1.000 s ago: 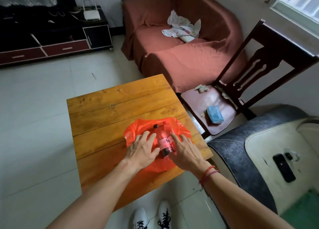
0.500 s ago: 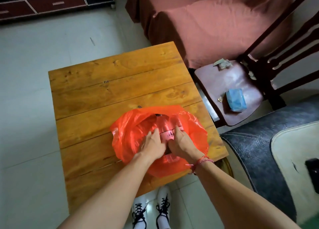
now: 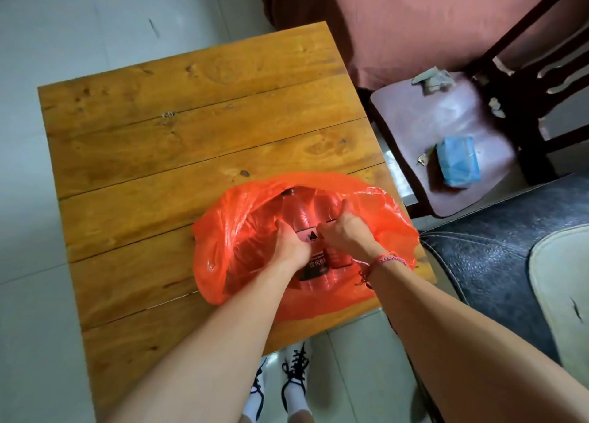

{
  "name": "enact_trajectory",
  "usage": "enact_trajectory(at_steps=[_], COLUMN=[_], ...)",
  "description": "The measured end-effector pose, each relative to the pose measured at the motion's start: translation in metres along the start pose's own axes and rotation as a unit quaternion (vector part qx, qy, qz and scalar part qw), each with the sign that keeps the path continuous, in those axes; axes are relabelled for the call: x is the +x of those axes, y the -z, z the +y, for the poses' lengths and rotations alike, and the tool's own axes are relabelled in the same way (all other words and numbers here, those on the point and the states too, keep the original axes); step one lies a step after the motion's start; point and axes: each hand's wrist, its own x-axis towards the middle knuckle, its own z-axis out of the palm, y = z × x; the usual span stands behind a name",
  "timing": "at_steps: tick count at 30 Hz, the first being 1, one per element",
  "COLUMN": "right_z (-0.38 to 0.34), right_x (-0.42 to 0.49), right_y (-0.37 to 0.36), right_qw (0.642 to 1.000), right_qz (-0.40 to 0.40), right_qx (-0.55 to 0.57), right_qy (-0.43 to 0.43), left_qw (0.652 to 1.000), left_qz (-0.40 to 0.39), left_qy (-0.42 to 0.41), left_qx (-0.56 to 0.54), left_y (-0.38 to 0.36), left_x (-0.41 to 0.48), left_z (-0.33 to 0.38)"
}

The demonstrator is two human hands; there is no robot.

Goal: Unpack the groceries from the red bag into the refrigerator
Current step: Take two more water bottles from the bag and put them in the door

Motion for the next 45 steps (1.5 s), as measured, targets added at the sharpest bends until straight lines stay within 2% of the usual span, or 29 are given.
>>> enact_trajectory(at_steps=[5, 8, 13, 18, 23, 27, 32, 38, 42, 45], right_z=[0.012, 0.017, 0.017, 0.008, 0.005, 0.009, 0.005, -0.002, -0.006, -0.014], right_x=[0.016, 0.024, 0.025, 0.019, 0.023, 0.024, 0.007, -0.036, -0.077, -0.105], right_y=[-0.007, -0.008, -0.002, -0.002, -0.012, -0.024, -0.023, -0.014, -0.005, 0.003], right_qw=[1.000, 0.999, 0.999, 0.998, 0.998, 0.997, 0.996, 0.995, 0.989, 0.982], right_qz=[0.015, 0.008, -0.013, 0.018, -0.027, -0.016, -0.030, -0.014, 0.056, 0.070], right_qx=[0.025, 0.051, 0.033, 0.029, 0.050, 0.073, 0.079, 0.089, 0.103, 0.141], right_qy=[-0.004, -0.006, 0.017, 0.048, 0.035, 0.001, 0.011, 0.048, 0.088, 0.101], left_qw=[0.999, 0.999, 0.999, 0.997, 0.996, 0.986, 0.973, 0.965, 0.953, 0.941], left_qz=[0.007, 0.021, 0.037, 0.049, 0.065, 0.117, 0.147, 0.175, 0.192, 0.199], left_qy=[0.007, 0.028, 0.023, 0.012, -0.005, -0.060, -0.114, -0.170, -0.230, -0.271], left_qx=[-0.046, -0.031, 0.011, 0.052, 0.062, 0.106, 0.139, 0.090, 0.046, 0.036], left_y=[-0.008, -0.010, -0.007, 0.002, 0.011, 0.019, 0.027, 0.029, 0.037, 0.051], left_x=[0.010, 0.017, 0.012, -0.007, -0.018, -0.028, -0.043, -0.075, -0.099, -0.120], left_z=[0.001, -0.003, -0.003, -0.006, -0.014, -0.029, -0.040, -0.043, -0.037, -0.030])
